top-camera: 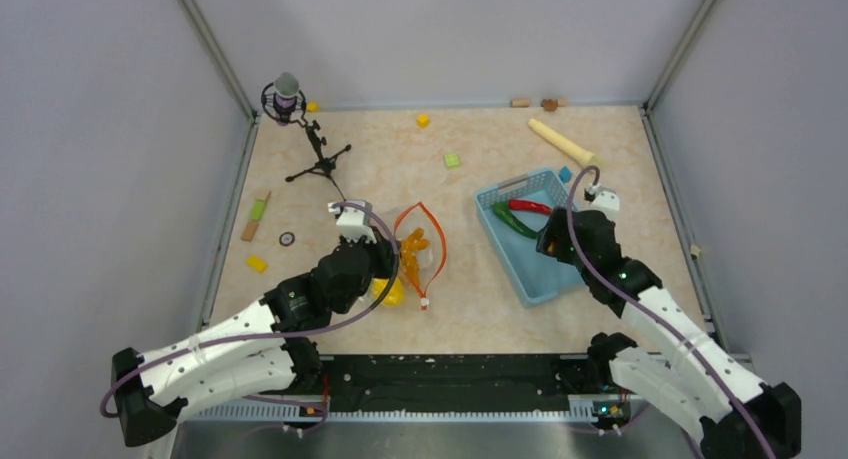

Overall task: Place the food in the zip-top bag and seal the zipper
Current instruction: Pick up the fake vegetable from the bin, then place the fake vegetable in the zipper food storage bag.

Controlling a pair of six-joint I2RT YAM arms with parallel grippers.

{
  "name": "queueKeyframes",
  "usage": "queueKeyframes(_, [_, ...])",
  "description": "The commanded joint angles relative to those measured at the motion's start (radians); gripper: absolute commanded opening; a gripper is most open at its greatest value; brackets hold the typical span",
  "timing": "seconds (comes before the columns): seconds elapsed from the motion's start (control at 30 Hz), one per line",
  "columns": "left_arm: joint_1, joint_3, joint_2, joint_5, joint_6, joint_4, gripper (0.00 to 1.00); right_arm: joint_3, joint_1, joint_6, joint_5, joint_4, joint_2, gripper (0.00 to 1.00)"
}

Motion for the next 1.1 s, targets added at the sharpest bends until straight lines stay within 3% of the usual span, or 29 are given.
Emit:
queueKeyframes(0.0, [-0.004,-0.006,-0.003,0.003,0.008,0.051,0.0,-0.068,-0.005,-0.069,-0.228,0.232,-0.169,0.4])
queueKeyframes(0.2, [-0.004,-0.006,0.0,0.016,0.005,0.053,0.0,-0.112,-0.005,-0.062,-0.565,0.409,-0.253,0.4])
queueKeyframes(0.43, [-0.005,-0.008,-0.014,0.021,0.004,0.054,0.0,-0.124,0.005,0.045,-0.839,0.661,-0.147,0.4])
queueKeyframes(0.7, [-0.004,-0.005,-0.018,0.027,0.006,0.05,0.0,-0.037,0.248,0.01,-0.699,0.82,0.106,0.41])
queueKeyframes(1.07, [-0.004,-0.008,-0.042,0.028,0.009,0.045,0.0,0.139,0.37,0.037,-0.666,0.967,0.453,0.44])
